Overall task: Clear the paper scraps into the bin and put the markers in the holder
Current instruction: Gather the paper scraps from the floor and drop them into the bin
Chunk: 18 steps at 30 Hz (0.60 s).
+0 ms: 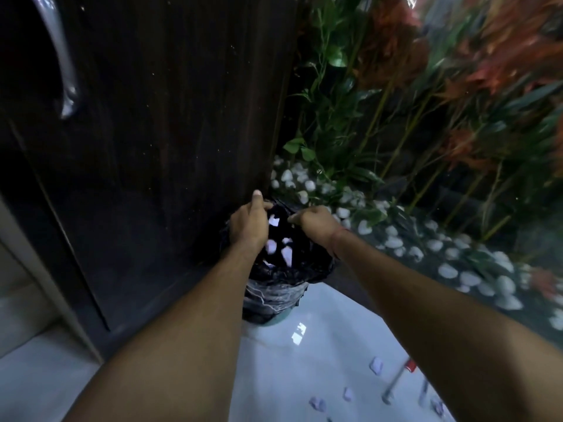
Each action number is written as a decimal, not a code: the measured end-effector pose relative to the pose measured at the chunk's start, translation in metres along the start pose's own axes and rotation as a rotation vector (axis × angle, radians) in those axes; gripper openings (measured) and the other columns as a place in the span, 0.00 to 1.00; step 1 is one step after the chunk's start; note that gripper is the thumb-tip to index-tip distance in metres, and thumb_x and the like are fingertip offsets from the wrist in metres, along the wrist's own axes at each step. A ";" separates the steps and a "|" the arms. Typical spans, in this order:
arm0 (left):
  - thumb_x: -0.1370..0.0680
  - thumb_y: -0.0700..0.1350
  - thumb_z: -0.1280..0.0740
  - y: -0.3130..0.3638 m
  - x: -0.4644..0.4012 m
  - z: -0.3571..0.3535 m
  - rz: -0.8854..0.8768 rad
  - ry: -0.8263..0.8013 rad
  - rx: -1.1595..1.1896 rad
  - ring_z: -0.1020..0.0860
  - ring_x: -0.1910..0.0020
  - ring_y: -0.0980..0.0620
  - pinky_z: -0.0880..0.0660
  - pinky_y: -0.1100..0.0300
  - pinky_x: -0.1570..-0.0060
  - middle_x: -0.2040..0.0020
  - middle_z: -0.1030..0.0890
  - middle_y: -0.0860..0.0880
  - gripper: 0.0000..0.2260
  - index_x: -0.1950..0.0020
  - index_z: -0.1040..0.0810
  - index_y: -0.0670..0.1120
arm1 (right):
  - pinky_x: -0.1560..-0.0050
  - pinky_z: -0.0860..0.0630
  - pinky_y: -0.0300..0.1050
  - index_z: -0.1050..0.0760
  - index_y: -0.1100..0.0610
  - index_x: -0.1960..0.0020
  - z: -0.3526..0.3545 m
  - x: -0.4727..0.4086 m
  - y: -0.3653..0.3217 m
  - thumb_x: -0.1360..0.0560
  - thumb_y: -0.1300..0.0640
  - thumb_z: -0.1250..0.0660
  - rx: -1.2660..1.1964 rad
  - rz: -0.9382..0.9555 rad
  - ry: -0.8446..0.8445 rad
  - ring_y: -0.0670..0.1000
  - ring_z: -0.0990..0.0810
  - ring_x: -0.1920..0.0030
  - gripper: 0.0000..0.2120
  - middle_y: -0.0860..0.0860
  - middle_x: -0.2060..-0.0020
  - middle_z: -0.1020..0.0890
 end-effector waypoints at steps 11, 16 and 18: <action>0.27 0.54 0.29 0.035 0.049 -0.021 -0.413 -0.169 -0.461 0.23 0.61 0.53 0.26 0.57 0.61 0.62 0.22 0.53 0.09 0.60 0.24 0.50 | 0.59 0.30 0.37 0.17 0.61 0.54 0.042 0.044 0.037 0.26 0.63 0.29 0.118 0.181 0.157 0.48 0.22 0.58 0.03 0.53 0.62 0.18; 0.23 0.53 0.36 0.047 0.092 -0.045 -0.709 -0.258 -0.675 0.28 0.60 0.47 0.26 0.51 0.53 0.66 0.26 0.50 0.13 0.66 0.27 0.49 | 0.63 0.31 0.38 0.19 0.61 0.60 0.081 0.089 0.083 0.25 0.59 0.31 0.118 0.226 0.245 0.46 0.25 0.67 0.08 0.51 0.68 0.20; 0.25 0.50 0.34 0.054 0.114 -0.057 -0.817 -0.284 -0.768 0.27 0.54 0.47 0.27 0.52 0.54 0.61 0.24 0.50 0.06 0.60 0.24 0.49 | 0.62 0.31 0.39 0.18 0.60 0.59 0.096 0.107 0.107 0.26 0.60 0.31 0.165 0.224 0.224 0.47 0.24 0.65 0.05 0.53 0.67 0.19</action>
Point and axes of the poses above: each hand's wrist, its own x-axis away from the middle knuckle, its own z-axis out of the back of the hand, y = z × x, the point moved 4 cm from there along -x, towards the middle knuckle
